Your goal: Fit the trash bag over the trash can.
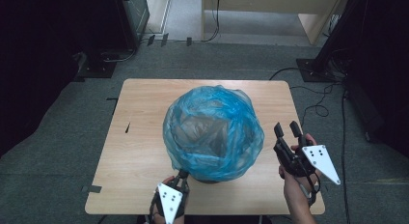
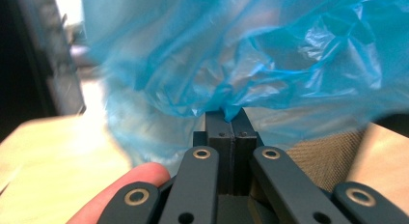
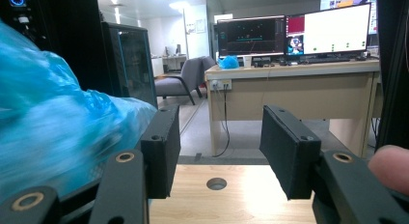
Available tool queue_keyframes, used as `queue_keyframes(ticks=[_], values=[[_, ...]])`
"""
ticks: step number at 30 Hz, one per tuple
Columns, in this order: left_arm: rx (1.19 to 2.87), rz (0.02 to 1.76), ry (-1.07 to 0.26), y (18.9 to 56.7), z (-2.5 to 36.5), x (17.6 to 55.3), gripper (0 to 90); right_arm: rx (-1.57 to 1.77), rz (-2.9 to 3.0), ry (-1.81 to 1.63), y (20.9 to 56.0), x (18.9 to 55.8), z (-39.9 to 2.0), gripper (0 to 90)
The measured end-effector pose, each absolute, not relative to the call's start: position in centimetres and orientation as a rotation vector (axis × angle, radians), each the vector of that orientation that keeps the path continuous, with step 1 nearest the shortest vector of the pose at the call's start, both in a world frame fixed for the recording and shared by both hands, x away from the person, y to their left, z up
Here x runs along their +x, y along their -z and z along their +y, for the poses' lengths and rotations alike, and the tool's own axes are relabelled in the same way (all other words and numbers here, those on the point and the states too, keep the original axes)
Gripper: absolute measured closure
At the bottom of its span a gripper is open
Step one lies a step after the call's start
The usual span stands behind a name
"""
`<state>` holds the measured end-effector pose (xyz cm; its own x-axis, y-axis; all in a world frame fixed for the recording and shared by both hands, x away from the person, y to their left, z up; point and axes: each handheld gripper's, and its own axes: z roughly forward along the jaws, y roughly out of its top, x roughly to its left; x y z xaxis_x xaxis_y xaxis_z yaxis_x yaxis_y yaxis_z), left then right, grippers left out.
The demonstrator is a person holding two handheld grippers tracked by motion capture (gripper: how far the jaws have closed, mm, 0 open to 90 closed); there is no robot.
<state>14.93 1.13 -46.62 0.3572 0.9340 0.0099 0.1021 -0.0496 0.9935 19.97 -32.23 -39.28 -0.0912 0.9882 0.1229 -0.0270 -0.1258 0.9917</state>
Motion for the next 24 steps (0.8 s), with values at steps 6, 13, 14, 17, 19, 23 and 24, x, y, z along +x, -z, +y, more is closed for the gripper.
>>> queue_keyframes(ticks=[6, 13, 14, 17, 19, 23, 24], values=[[1.499, 1.082, -0.824, 46.6, 4.0, 18.5, 90.0, 1.235, 1.206, -1.389, 39.6, 20.0, -32.3, 50.4], [1.496, 1.123, -0.795, 46.6, 5.7, 21.1, 90.0, 1.224, 1.253, -1.42, 40.2, 20.4, -31.8, 52.7], [1.494, 1.126, -0.797, 46.6, 5.8, 21.2, 90.0, 1.231, 1.258, -1.43, 40.2, 20.5, -31.8, 52.4], [1.504, 1.13, -0.797, 46.7, 6.4, 21.6, 90.0, 1.244, 1.272, -1.478, 40.2, 21.0, -32.0, 50.4], [1.507, 1.126, -0.79, 46.6, 6.5, 21.9, 90.0, 1.247, 1.285, -1.514, 40.2, 21.4, -32.0, 49.0], [1.507, 1.126, -0.786, 46.5, 6.8, 22.2, 90.0, 1.231, 1.312, -1.57, 40.0, 22.1, -31.9, 48.0], [1.506, 1.125, -0.788, 46.5, 6.8, 22.3, 90.0, 1.228, 1.311, -1.581, 39.9, 22.2, -31.9, 47.6]])
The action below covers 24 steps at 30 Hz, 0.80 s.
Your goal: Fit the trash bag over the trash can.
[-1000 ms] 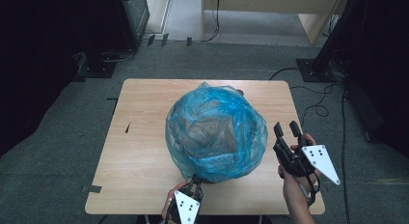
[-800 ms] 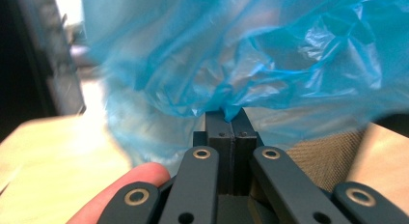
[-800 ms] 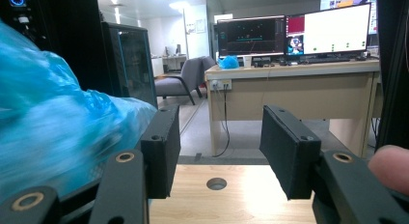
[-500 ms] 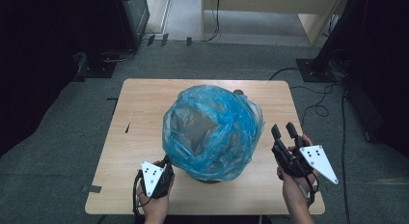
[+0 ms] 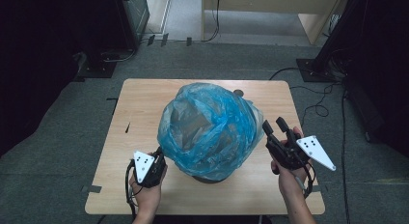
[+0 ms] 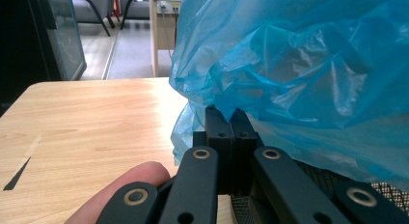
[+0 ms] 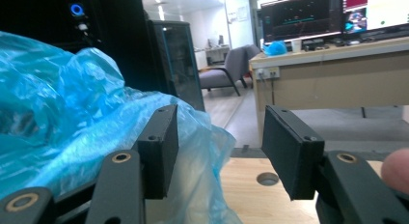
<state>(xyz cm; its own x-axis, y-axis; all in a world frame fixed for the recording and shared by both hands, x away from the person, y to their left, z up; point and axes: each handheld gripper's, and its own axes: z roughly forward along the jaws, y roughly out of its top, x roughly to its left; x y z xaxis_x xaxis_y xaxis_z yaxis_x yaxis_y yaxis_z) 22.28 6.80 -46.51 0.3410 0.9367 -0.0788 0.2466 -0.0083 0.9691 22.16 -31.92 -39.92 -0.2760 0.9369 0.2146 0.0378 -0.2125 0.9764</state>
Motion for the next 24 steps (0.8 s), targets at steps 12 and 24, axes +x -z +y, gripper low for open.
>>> queue_keyframes(ticks=[12, 24], values=[[1.501, 1.146, -0.767, 45.3, 7.8, 24.5, 90.0, 1.123, 1.481, -1.553, 42.2, 21.4, -33.0, 33.6], [1.486, 1.14, -0.742, 45.4, 7.6, 24.6, 90.0, 0.951, 1.706, -1.724, 43.3, 21.6, -34.1, 18.5]])
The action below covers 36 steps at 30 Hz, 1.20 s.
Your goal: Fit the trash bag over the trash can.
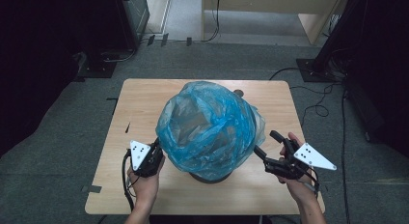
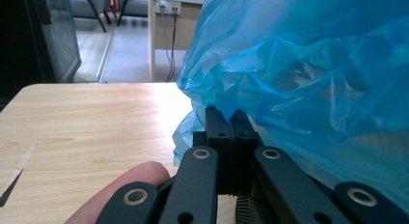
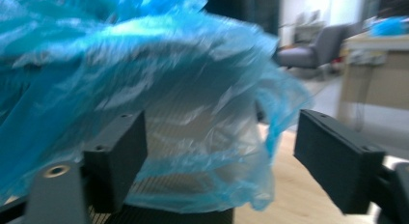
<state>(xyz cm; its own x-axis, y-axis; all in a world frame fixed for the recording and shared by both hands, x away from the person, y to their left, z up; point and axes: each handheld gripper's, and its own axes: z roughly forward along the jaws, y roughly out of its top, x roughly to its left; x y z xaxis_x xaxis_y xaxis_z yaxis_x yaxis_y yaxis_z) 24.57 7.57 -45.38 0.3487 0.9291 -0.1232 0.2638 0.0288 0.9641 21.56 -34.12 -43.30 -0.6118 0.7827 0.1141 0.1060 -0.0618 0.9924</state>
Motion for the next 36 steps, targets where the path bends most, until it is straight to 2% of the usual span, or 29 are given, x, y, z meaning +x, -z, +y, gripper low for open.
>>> queue_keyframes(ticks=[4, 5, 6, 7, 9, 10, 11, 24, 36], values=[[1.481, 1.132, -0.74, 45.3, 7.7, 24.4, 90.0, 0.903, 1.804, -1.735, 43.2, 22.3, -34.2, 15.8], [1.482, 1.13, -0.739, 45.4, 7.7, 24.4, 90.0, 0.888, 1.812, -1.734, 43.1, 22.3, -34.1, 16.4], [1.481, 1.127, -0.74, 45.4, 7.7, 24.4, 90.0, 0.871, 1.821, -1.732, 43.1, 22.4, -34.0, 21.8], [1.48, 1.126, -0.739, 45.4, 7.8, 24.3, 90.0, 0.865, 1.816, -1.722, 43.1, 22.3, -33.8, 36.1], [1.474, 1.125, -0.739, 45.4, 7.7, 24.2, 90.0, 0.874, 1.751, -1.678, 43.3, 22.1, -33.5, 73.2], [1.473, 1.122, -0.74, 45.4, 7.7, 24.1, 90.0, 0.917, 1.705, -1.637, 43.3, 22.0, -33.3, 85.3], [1.471, 1.121, -0.74, 45.5, 7.7, 24.0, 90.0, 0.95, 1.663, -1.619, 43.3, 21.9, -33.2, 90.0], [1.46, 1.098, -0.733, 45.7, 7.8, 23.2, 90.0, 1.101, 1.356, -1.49, 42.8, 20.3, -32.5, 90.0], [1.479, 1.11, -0.676, 47.0, 7.2, 23.3, 90.0, 1.238, 1.307, -1.354, 45.0, 20.8, -32.5, 90.0]])
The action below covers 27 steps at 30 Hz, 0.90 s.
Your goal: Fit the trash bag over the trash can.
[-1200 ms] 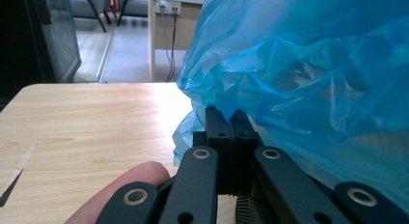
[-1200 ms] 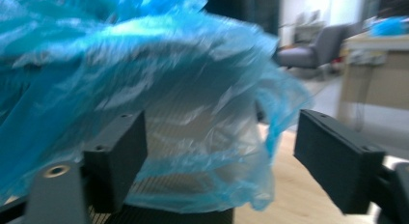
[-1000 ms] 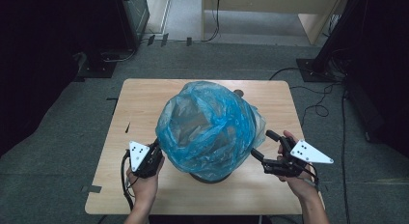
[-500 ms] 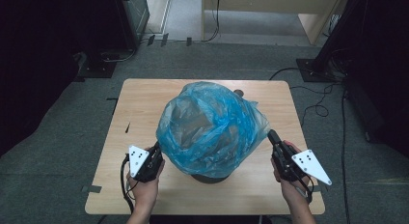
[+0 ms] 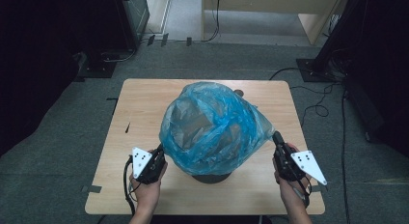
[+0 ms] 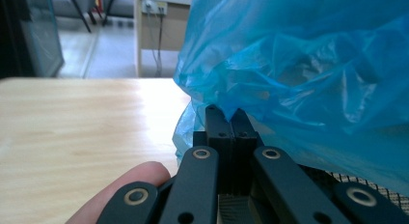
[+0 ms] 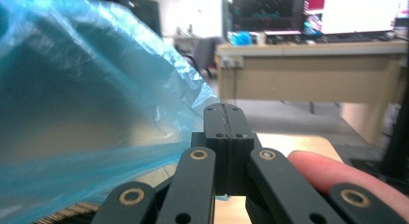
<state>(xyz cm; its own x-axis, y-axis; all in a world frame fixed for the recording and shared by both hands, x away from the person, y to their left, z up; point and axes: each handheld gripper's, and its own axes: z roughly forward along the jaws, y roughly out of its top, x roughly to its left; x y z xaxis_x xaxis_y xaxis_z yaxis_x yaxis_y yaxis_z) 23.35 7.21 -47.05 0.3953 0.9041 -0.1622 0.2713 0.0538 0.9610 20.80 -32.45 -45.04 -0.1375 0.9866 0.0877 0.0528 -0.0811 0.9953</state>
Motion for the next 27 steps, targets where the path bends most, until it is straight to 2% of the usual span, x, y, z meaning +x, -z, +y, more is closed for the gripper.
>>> queue_keyframes(ticks=[8, 17, 22, 27], values=[[1.495, 1.116, -0.625, 48.9, 6.5, 22.8, 90.0, 1.379, 1.316, -1.22, 49.7, 21.7, -31.8, 90.0], [1.548, 1.231, -0.612, 52.8, 6.3, 22.2, 90.0, 1.659, 1.337, -0.993, 54.3, 21.7, -31.9, 90.0], [1.596, 1.297, -0.561, 55.1, 6.6, 22.2, 90.0, 1.723, 1.37, -0.927, 55.2, 21.3, -32.6, 90.0], [1.598, 1.283, -0.534, 55.2, 7.2, 22.2, 90.0, 1.712, 1.397, -0.96, 55.5, 20.8, -33.4, 90.0]])
